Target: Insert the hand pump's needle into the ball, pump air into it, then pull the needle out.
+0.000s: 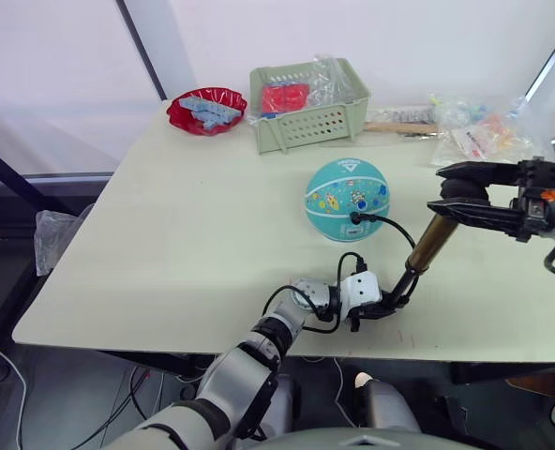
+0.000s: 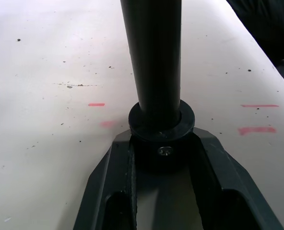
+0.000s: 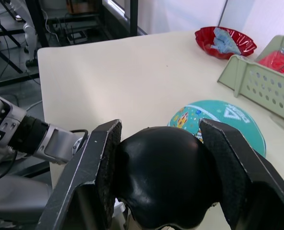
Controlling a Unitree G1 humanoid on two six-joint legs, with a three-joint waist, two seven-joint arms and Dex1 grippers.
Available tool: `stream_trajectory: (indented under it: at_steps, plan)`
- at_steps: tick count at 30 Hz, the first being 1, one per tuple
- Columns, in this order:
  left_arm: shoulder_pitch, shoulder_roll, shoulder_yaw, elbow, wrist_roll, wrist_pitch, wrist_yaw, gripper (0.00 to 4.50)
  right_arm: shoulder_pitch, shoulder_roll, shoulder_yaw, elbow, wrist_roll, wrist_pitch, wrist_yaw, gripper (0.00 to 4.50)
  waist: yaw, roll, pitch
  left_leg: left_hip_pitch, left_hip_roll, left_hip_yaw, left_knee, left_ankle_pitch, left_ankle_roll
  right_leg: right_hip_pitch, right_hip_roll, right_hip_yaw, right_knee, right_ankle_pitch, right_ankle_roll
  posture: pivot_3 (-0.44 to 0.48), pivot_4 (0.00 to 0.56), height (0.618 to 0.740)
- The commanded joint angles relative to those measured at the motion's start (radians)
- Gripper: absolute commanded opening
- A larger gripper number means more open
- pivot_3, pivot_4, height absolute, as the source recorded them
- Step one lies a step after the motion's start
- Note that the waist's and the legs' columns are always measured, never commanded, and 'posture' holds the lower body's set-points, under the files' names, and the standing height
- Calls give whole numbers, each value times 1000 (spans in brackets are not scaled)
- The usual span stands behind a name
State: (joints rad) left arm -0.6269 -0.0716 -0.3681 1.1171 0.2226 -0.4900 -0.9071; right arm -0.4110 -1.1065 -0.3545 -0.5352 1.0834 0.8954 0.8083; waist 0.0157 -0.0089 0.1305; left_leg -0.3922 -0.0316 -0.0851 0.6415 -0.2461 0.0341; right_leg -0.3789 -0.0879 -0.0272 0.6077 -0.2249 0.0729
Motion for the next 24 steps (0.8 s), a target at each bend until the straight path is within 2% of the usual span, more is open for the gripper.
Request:
stream_trajectory:
  at_steps: [1, 8, 15, 24]
  plan:
    - [69, 50, -78, 141, 101, 104, -9, 1104, -8, 19, 33, -56, -52, -42, -27, 2092, 0, 0, 0, 0, 0, 0, 0, 0, 0, 0, 0, 0, 0, 0, 0, 0, 150, 737]
    - [63, 49, -87, 139, 107, 119, -17, 1104, 55, 46, 190, -98, -166, -78, -19, 2092, -1, -9, -7, 1, 1, -1, 0, 0, -1, 0, 0, -1, 0, 0, 0, 0, 150, 737]
    - [61, 50, -95, 137, 108, 138, -20, 1104, 141, 77, 279, -90, -270, -118, -5, 2092, 0, -14, -11, 0, 1, -2, -1, -1, -2, 0, -2, -2, -1, 0, 0, 0, 150, 737]
    - [60, 51, -103, 133, 107, 150, -26, 1104, 336, 150, 394, 13, -482, -242, -4, 2092, 1, -20, -15, 0, 1, -3, -1, -1, -2, 1, 0, -3, -1, 0, 0, 0, 150, 737]
